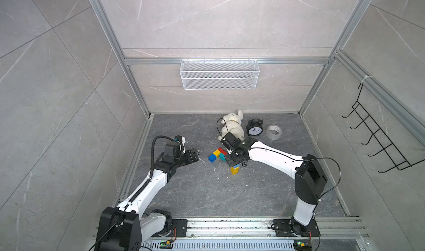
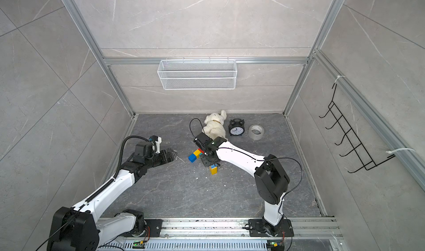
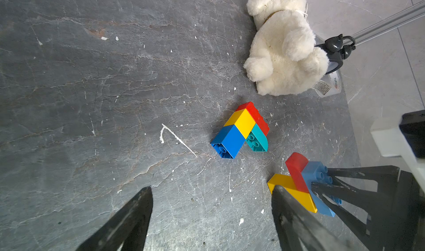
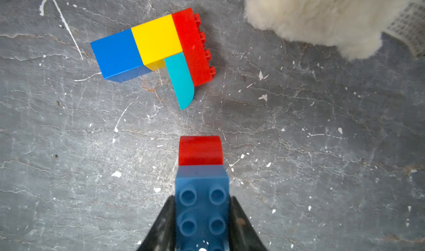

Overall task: Assemble the letter r with lego
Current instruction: Assemble the lego brick with the lego brick.

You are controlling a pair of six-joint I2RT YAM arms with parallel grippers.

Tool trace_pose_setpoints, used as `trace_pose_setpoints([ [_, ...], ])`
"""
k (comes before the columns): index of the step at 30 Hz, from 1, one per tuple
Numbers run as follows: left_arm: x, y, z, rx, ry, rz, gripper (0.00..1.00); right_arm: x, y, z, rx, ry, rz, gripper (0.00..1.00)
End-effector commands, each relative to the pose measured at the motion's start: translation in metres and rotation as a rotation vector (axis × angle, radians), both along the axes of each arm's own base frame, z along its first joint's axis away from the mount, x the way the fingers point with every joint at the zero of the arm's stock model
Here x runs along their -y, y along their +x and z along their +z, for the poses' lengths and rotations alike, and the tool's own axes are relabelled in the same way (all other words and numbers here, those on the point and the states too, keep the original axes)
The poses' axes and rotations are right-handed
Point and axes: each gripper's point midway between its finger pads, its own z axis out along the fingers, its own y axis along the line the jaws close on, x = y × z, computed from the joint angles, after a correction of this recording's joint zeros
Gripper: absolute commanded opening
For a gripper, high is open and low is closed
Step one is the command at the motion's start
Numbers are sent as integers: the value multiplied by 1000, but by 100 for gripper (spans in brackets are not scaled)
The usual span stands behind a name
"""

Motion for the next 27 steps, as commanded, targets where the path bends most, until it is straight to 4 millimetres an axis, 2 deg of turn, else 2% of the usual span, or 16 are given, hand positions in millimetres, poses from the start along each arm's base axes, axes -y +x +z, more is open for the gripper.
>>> trace_pose_setpoints([
  [1,6,3,4,15,-26,-18,84,4,-9,-2,-27,9,-12,25],
  [7,6,4,1,6,-26,-18,84,10,-6,-1,13,13,-38,25],
  [14,7,6,-4,-6,-22,-19,84,0,-1,0,90,130,-53,25],
  [22,8,7,-10,-24,-18,-21,84,-11,8,-2,127,178,-39,26],
  [27,8,7,-13,-31,-15,-22,84,-13,12,6,149,179,-30,25],
])
